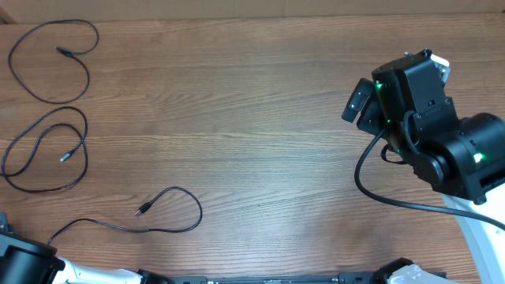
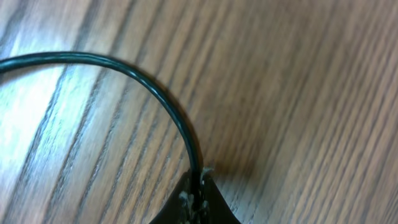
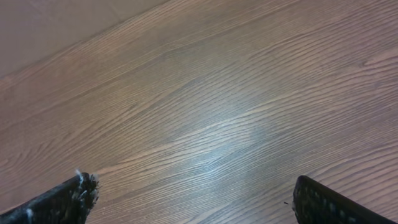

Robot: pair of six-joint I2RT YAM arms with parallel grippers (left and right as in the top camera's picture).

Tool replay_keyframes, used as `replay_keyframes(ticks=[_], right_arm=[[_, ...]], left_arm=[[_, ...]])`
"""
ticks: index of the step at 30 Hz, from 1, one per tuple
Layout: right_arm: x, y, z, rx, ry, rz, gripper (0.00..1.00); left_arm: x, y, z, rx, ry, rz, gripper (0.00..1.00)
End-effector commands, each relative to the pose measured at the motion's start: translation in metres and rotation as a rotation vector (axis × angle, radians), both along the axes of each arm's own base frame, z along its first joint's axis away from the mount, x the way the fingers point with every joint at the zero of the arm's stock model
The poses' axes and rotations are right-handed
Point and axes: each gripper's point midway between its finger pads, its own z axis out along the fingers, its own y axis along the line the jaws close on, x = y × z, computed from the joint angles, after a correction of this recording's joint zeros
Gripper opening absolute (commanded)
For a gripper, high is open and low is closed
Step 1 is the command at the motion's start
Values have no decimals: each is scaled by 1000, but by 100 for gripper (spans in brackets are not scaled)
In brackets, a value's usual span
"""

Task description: Untangle cables

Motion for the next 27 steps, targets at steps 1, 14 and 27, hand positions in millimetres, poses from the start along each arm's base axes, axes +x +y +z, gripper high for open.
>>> replay_keyframes(ticks=[1, 14, 27], right_arm=[[0, -3, 1, -1, -8, -16, 100], [0, -3, 1, -1, -8, -16, 100], [0, -3, 1, -1, -8, -16, 100]], left_arm=[[21, -26, -29, -96, 15, -189, 4], [80, -46, -14, -31, 167, -433, 4], [52, -35, 23, -53, 352, -372, 8]])
